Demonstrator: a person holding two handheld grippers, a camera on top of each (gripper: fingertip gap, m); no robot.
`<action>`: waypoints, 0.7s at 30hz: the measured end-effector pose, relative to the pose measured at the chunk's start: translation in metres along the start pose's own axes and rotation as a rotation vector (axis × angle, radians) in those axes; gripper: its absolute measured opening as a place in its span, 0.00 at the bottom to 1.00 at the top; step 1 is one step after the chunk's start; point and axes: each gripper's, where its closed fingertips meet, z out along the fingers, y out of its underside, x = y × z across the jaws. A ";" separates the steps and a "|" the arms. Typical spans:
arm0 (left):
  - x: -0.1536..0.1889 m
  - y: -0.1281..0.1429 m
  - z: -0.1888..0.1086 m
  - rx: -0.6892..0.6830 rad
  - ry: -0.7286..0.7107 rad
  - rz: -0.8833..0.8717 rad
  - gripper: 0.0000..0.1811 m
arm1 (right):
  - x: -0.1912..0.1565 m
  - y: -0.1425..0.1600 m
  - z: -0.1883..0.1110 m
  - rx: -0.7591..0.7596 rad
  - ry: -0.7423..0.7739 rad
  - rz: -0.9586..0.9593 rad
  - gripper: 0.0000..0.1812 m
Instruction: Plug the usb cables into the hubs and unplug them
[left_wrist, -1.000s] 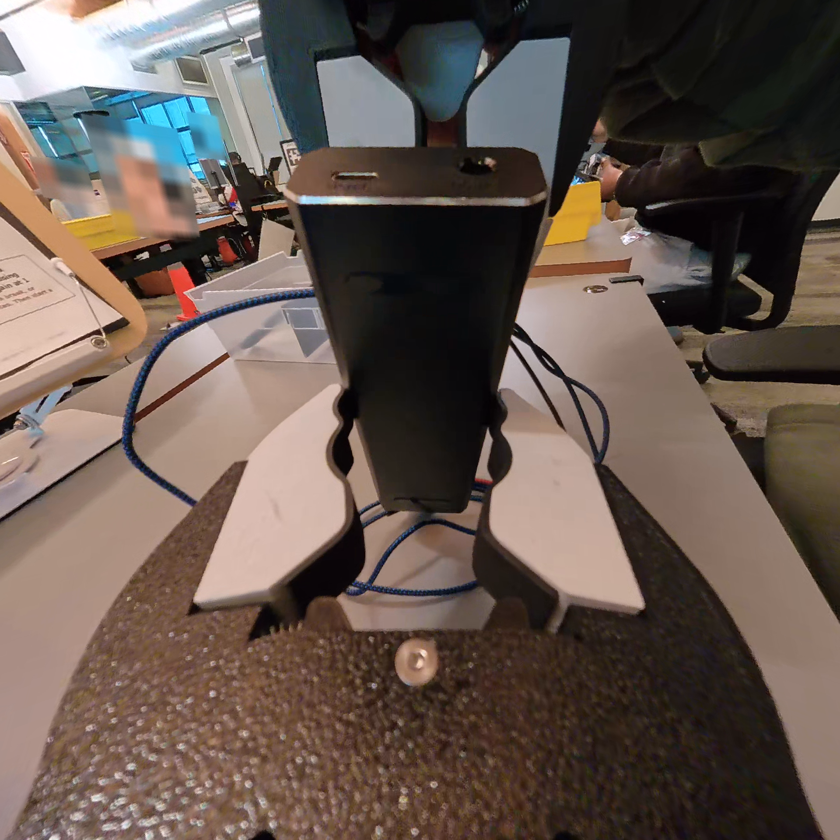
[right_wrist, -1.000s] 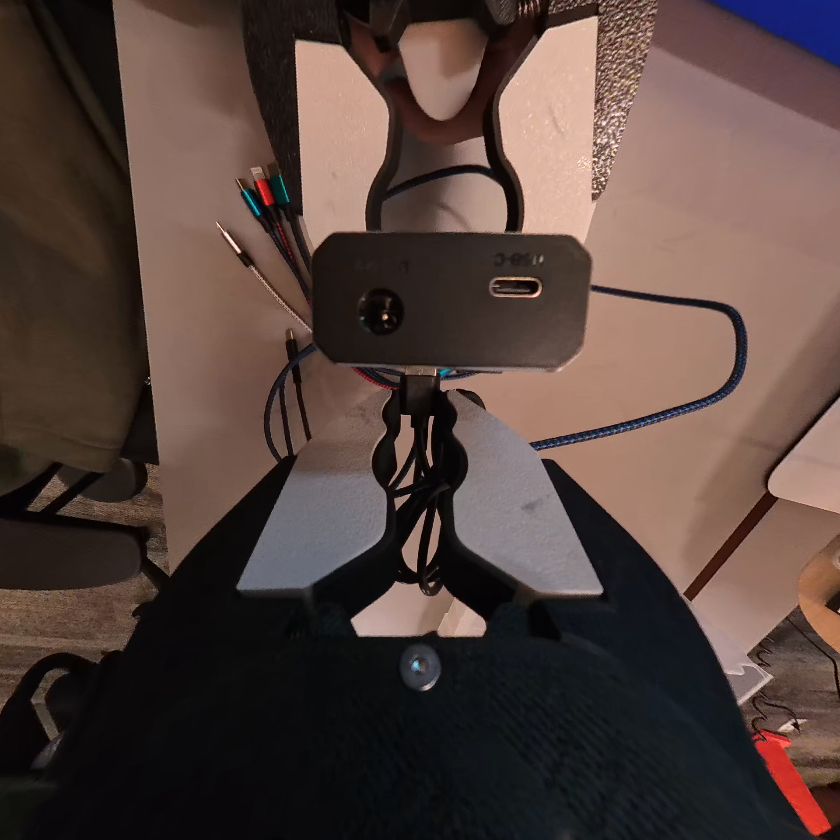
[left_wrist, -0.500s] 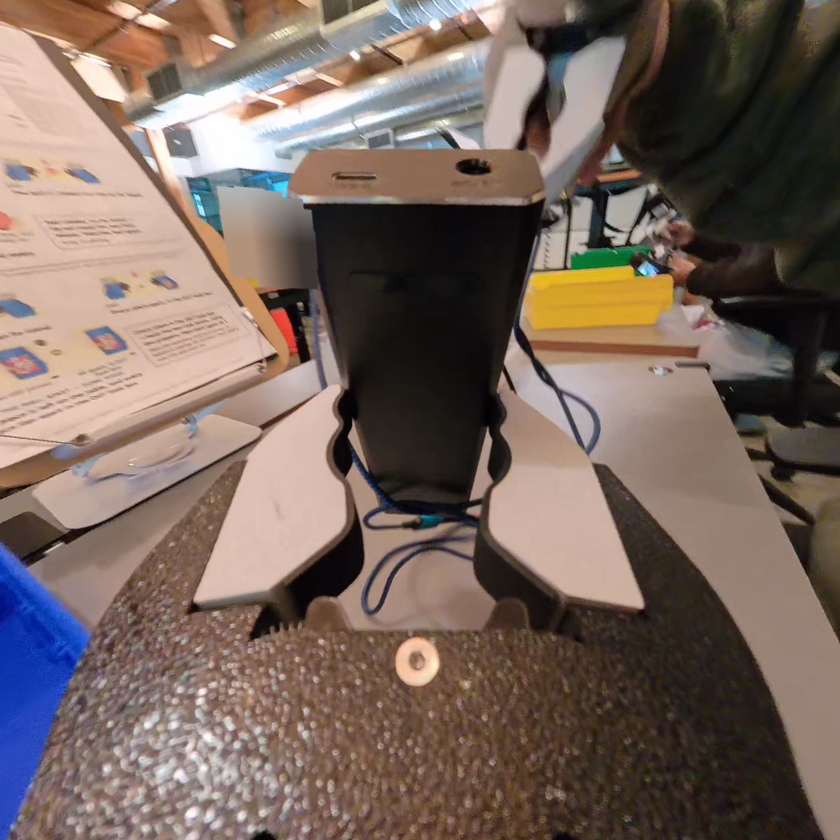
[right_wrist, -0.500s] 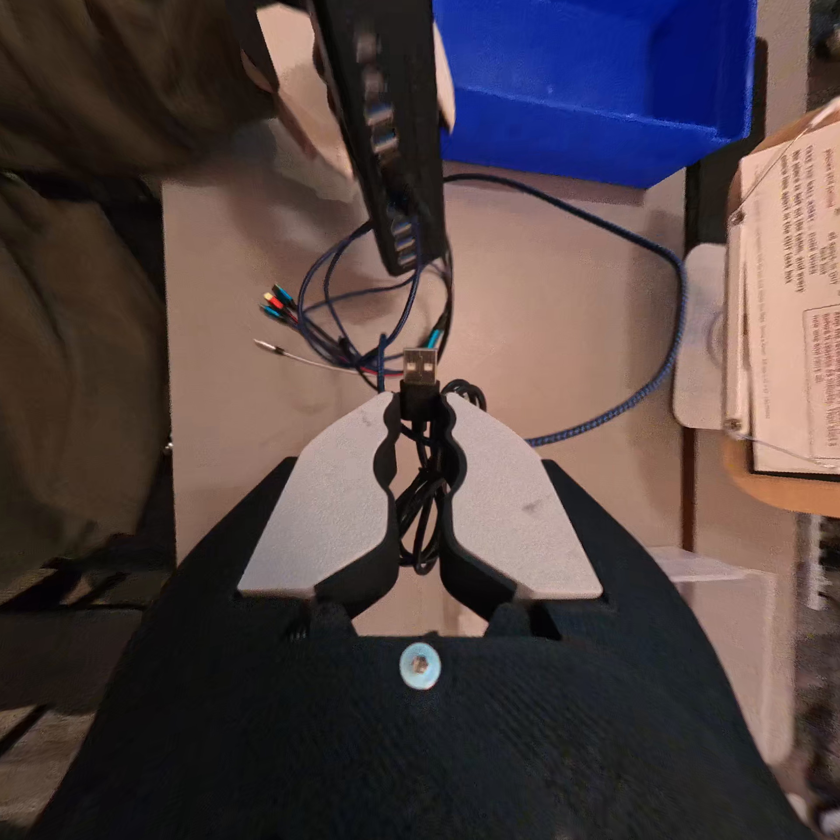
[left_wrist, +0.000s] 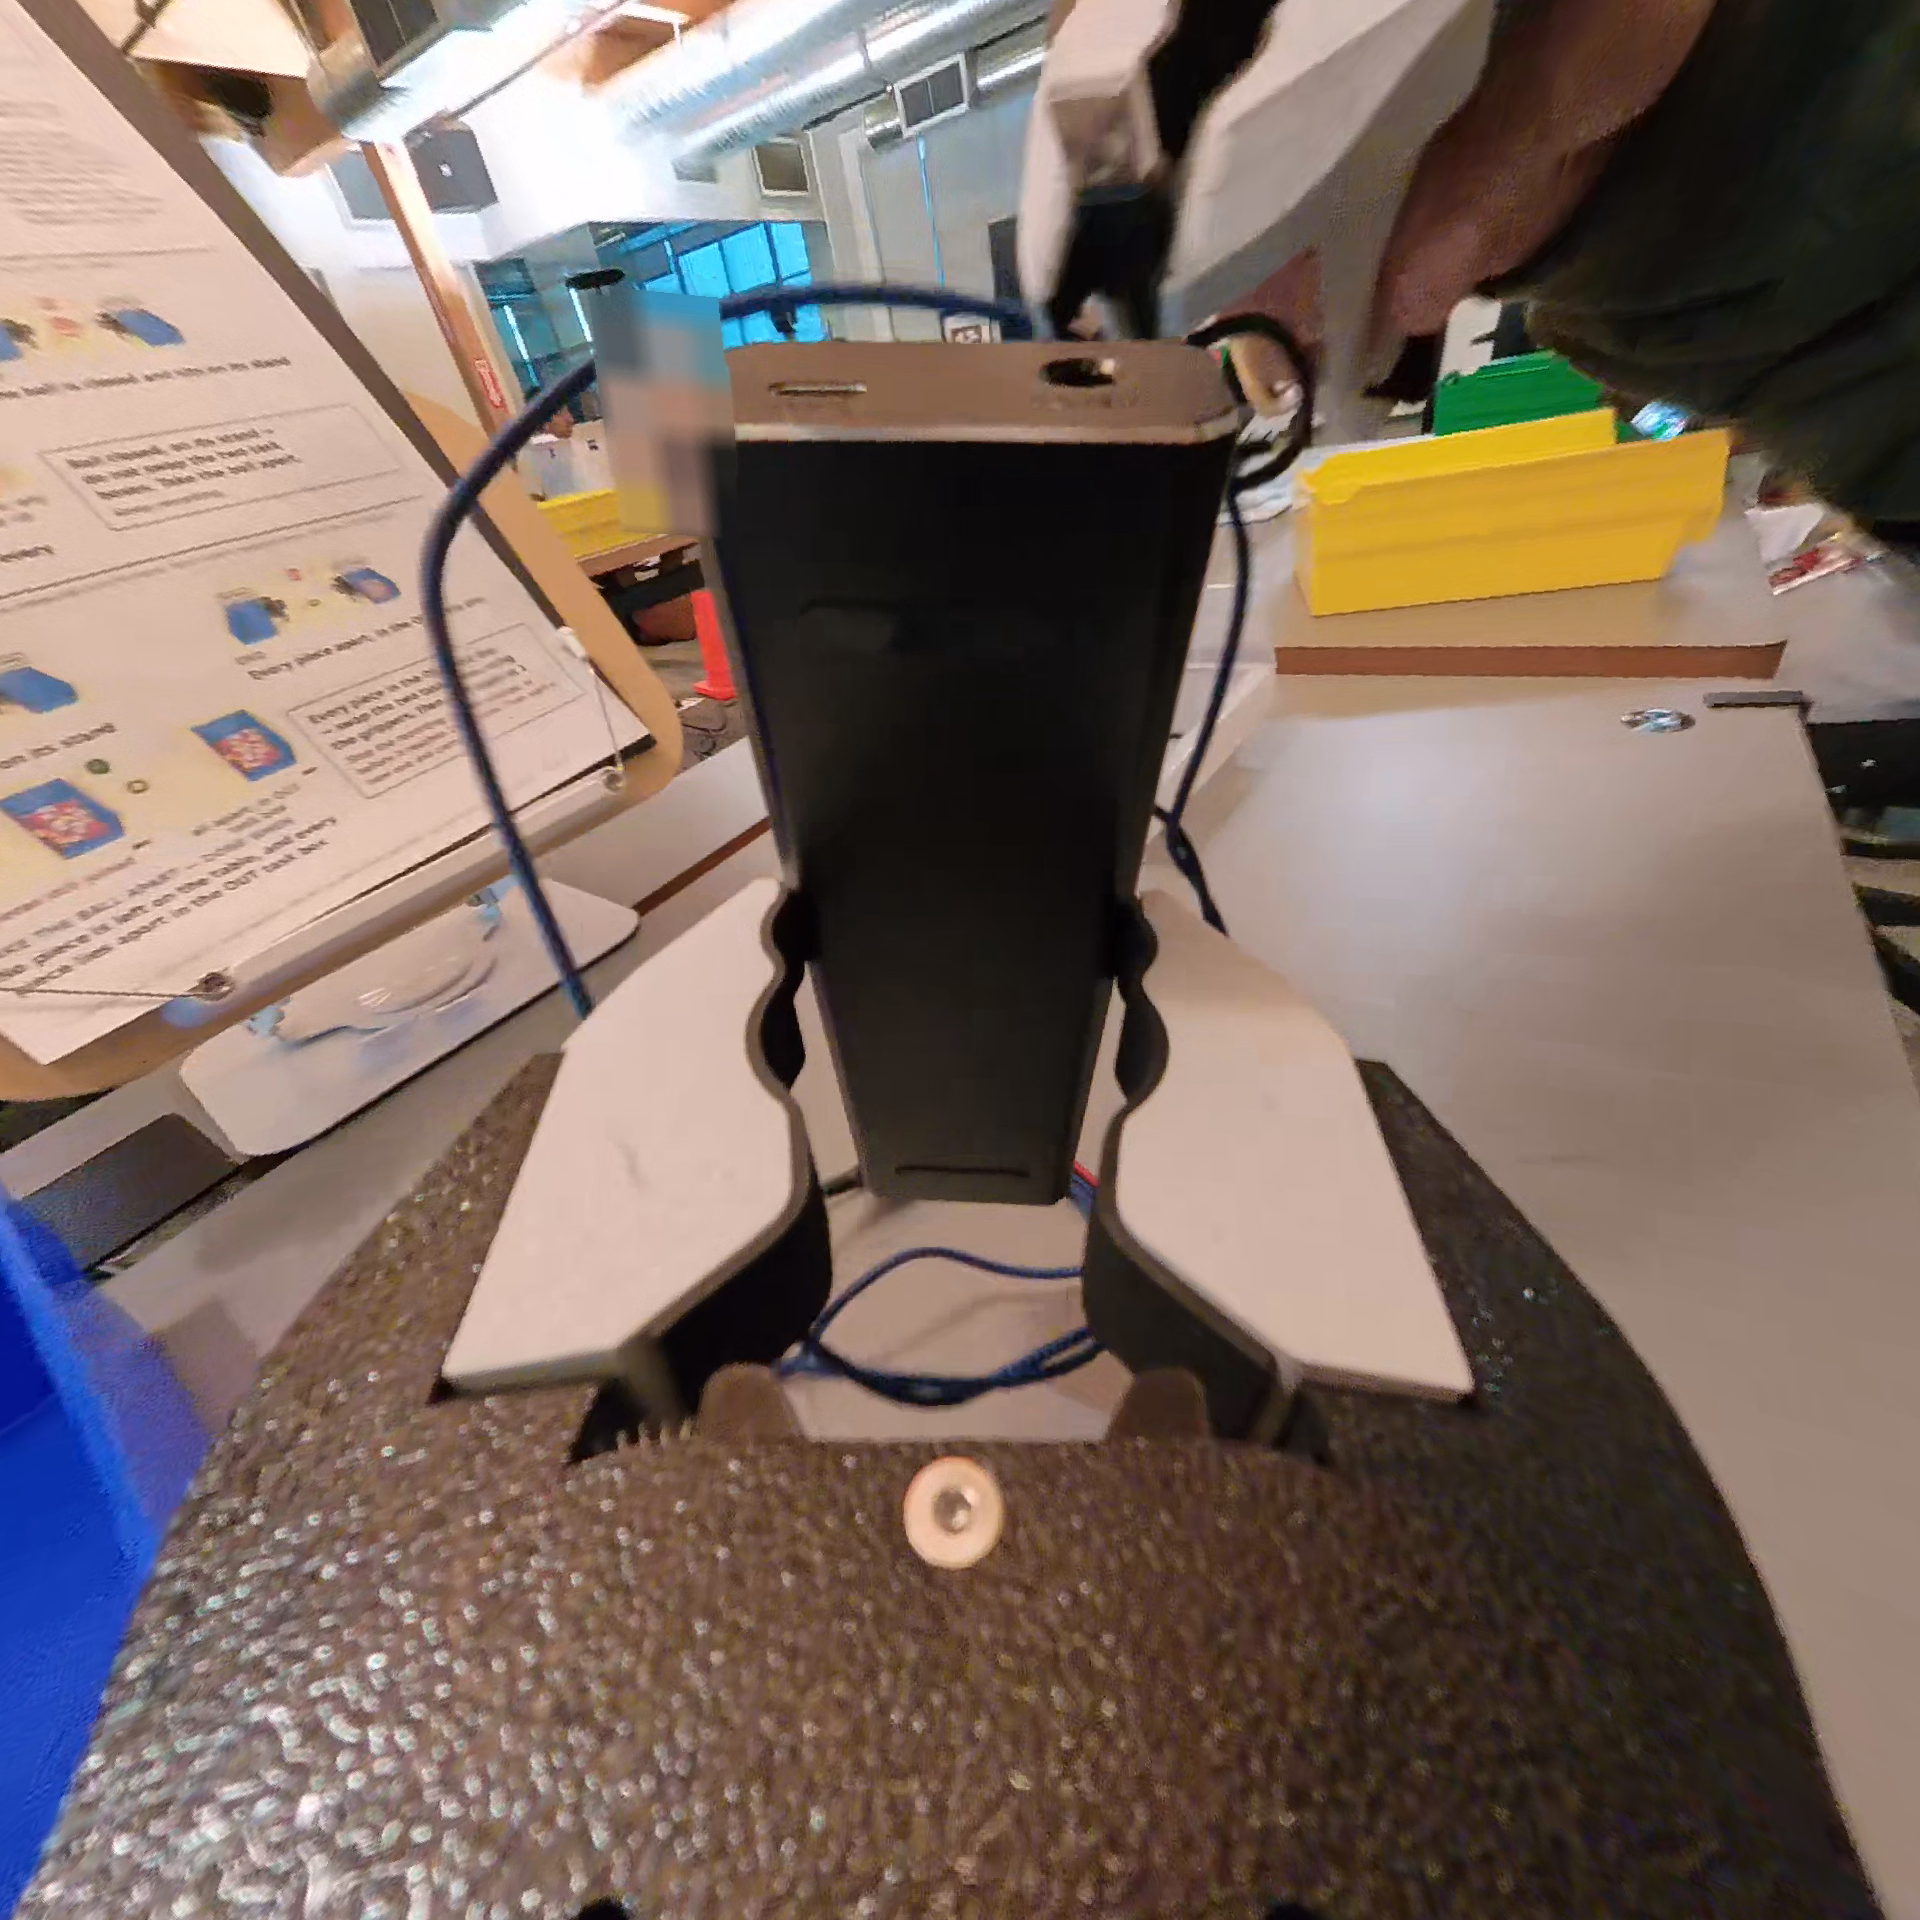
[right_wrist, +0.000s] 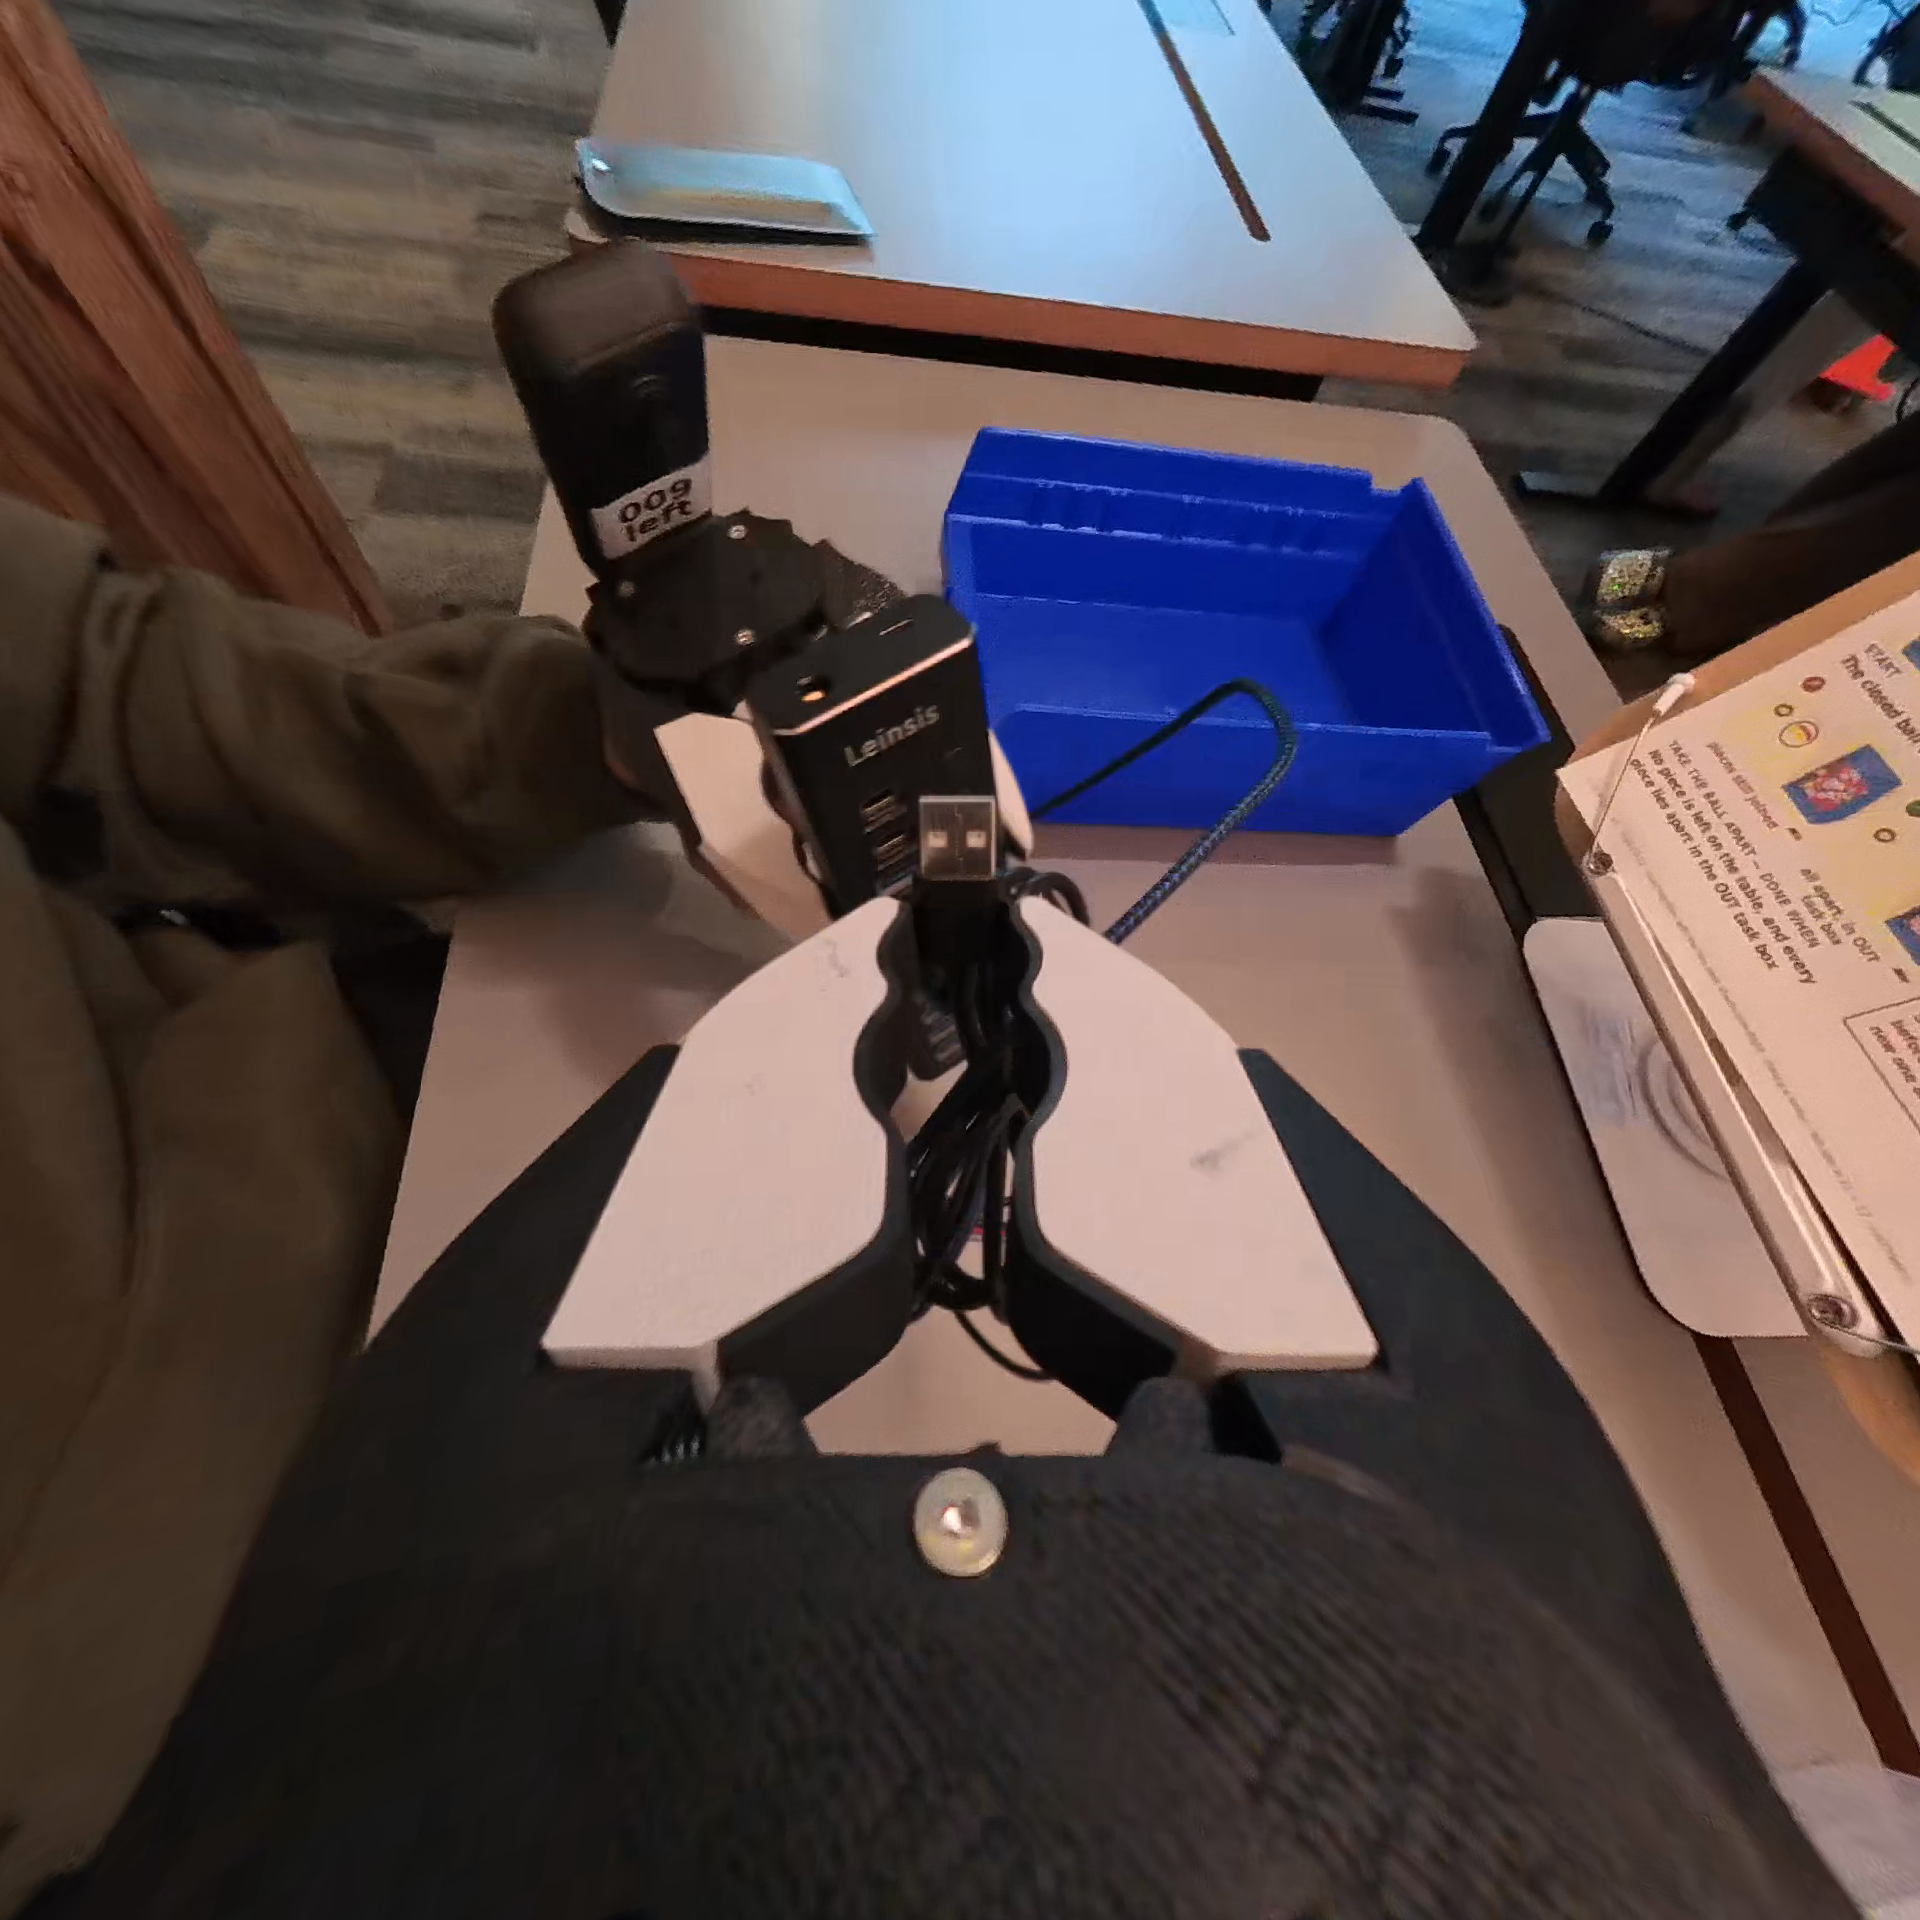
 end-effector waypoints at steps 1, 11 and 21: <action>0.003 -0.001 0.001 0.011 0.015 -0.019 0.32 | 0.002 0.000 0.002 0.013 -0.004 0.020 0.08; -0.001 -0.013 -0.006 0.103 0.049 -0.128 0.32 | 0.028 -0.002 -0.018 0.356 -0.089 0.444 0.09; 0.010 -0.008 0.001 0.107 0.120 -0.190 0.31 | 0.017 0.018 0.006 0.367 -0.217 0.507 0.09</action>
